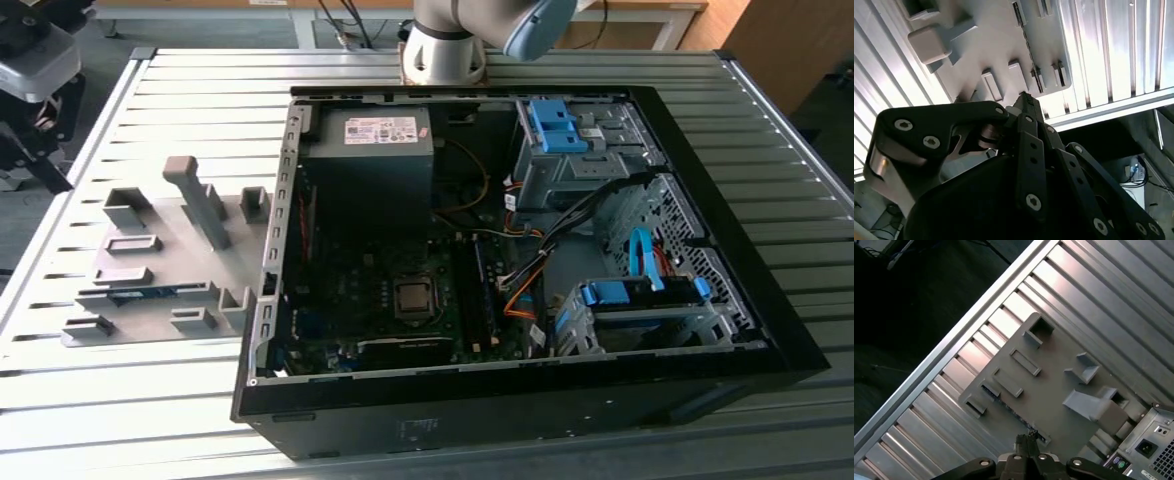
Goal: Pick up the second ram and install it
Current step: 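Pick up the second ram and move it above second insertion slot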
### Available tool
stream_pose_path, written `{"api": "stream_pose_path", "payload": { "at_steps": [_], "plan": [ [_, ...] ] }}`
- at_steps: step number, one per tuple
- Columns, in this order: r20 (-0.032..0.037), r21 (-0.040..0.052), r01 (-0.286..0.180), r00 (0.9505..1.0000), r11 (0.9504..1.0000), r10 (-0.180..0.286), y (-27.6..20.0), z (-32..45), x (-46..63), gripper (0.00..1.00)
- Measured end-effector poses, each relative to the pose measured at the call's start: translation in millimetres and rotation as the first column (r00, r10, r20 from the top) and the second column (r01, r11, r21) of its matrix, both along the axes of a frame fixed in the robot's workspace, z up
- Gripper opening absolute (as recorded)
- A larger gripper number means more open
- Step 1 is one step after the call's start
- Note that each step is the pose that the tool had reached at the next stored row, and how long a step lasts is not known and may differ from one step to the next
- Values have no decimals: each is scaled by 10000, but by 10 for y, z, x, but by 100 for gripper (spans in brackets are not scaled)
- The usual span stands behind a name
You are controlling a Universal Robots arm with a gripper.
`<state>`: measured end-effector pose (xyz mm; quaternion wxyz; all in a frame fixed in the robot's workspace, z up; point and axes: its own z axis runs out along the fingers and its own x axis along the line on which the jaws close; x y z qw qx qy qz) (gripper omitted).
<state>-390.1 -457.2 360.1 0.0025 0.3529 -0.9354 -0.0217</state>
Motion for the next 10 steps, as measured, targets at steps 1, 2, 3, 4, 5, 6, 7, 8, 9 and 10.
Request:
{"api": "stream_pose_path", "payload": {
  "at_steps": [1, 2, 3, 4, 5, 6, 7, 8, 9, 10],
  "plan": [
    [1, 1, -168, 9999, 9999, 168, 0, -2, 0, 10],
    [0, 0, -348, 9994, 9994, 348, 0, -4, -1, 10],
    [0, 1, -511, 9987, 9987, 511, 0, -7, -1, 10],
    [0, 0, -673, 9977, 9977, 673, 0, -9, -2, 10],
    [1, 1, -833, 9965, 9965, 833, 0, -12, -2, 10],
    [0, 0, -984, 9951, 9951, 984, 0, -14, -2, 10],
    [0, 0, -1134, 9935, 9935, 1134, 0, -17, -3, 10],
    [0, 0, -1293, 9916, 9916, 1293, 0, -20, -3, 10],
    [0, 0, -1436, 9896, 9896, 1436, 0, -24, -3, 10],
    [0, 0, -1577, 9875, 9875, 1577, 0, -26, -3, 10]
  ]
}}
